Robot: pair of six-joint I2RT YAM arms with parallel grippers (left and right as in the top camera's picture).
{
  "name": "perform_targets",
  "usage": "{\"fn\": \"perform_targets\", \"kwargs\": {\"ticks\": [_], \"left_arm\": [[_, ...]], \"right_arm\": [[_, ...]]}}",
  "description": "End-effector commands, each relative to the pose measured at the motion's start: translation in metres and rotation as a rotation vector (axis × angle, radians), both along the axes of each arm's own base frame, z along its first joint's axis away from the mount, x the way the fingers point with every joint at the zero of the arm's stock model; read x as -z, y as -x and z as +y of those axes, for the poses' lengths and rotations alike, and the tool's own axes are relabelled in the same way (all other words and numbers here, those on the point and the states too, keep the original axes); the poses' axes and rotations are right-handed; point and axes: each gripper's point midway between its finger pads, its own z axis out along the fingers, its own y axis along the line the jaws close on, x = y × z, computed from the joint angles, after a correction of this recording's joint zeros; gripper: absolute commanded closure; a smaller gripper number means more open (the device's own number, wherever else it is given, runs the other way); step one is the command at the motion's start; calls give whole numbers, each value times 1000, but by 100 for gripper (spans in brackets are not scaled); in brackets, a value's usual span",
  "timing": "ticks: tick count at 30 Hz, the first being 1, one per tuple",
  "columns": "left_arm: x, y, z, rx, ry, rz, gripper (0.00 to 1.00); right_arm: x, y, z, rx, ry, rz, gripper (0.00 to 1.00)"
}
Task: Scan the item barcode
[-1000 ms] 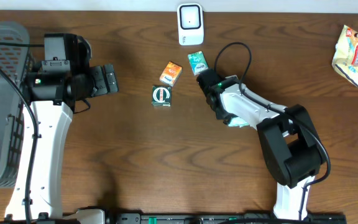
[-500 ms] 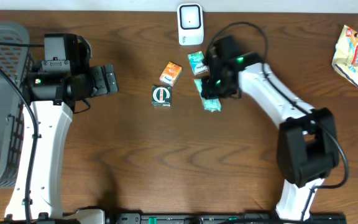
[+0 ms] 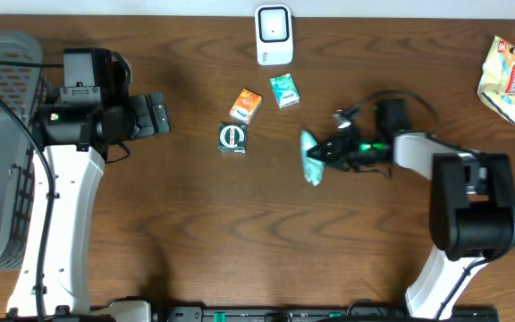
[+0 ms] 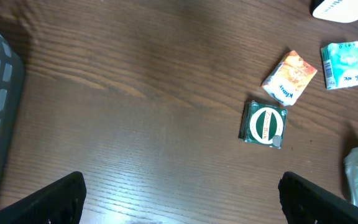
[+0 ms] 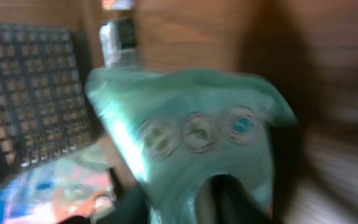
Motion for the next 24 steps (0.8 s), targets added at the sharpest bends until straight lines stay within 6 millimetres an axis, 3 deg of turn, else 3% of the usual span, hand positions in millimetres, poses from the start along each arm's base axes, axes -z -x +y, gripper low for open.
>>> {"fn": "perform_targets", "kwargs": {"ticks": [1, 4, 7, 10, 15, 19, 24], "left_arm": [[0, 1, 3, -6, -9, 1, 2], [0, 1, 3, -6, -9, 1, 2], [0, 1, 3, -6, -9, 1, 2], [0, 1, 3, -6, -9, 2, 2], [0, 1, 3, -6, -9, 1, 2], [0, 1, 3, -6, -9, 2, 2], [0, 1, 3, -6, -9, 2, 2]], "right_arm": [[15, -18, -48, 105, 167, -36, 65], [11, -35, -82, 165, 306, -20, 55], [2, -44, -99, 162, 411, -16, 57], [-6, -44, -127, 147, 630, 27, 55], [-13, -35, -124, 62, 672, 25, 51], [2, -25, -134, 40, 744, 39, 51], [14, -21, -120, 32, 668, 27, 46]]}}
